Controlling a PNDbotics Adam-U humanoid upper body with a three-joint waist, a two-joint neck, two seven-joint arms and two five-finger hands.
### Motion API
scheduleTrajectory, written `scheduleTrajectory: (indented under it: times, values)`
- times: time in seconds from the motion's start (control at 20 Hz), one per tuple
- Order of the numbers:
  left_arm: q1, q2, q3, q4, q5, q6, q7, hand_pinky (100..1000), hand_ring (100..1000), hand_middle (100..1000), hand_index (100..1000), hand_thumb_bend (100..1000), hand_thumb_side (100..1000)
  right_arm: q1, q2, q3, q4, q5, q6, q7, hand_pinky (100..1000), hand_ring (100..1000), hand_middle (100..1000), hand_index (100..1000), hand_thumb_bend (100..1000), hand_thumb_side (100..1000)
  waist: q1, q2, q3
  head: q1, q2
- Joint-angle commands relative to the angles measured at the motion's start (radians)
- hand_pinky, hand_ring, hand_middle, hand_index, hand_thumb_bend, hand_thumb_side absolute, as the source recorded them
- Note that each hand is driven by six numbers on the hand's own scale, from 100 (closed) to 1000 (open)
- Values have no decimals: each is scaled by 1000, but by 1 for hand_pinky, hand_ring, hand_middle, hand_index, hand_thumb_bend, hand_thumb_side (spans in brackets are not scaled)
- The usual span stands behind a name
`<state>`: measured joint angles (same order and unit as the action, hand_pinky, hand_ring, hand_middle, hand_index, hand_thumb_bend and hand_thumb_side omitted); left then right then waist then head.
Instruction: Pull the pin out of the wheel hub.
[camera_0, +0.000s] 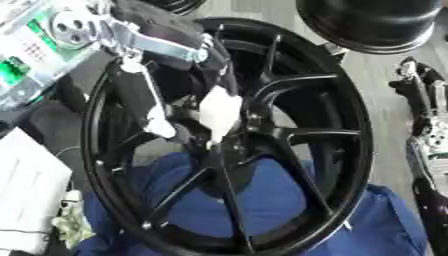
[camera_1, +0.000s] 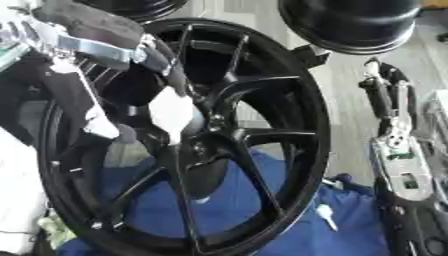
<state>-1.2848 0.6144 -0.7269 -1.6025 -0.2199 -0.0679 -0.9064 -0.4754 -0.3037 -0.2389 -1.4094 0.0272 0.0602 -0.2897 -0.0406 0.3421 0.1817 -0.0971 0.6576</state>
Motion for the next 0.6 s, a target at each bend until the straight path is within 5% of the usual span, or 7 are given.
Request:
scheduleTrajectory:
  times: [0.05,0.6]
  values:
    - [-17,10,12,-14,-3,18,-1,864,835,800,858,444,221,-15,-19,0,-8,6,1,0,783,647,682,767,100,699,1,-17,-2,6,-11]
    - [-25,-2,37,-24,-38,35,-1,890,866,821,883,458,208,-16,-19,5,-6,7,6,5,783,644,678,767,100,702,0,-16,-3,8,-12]
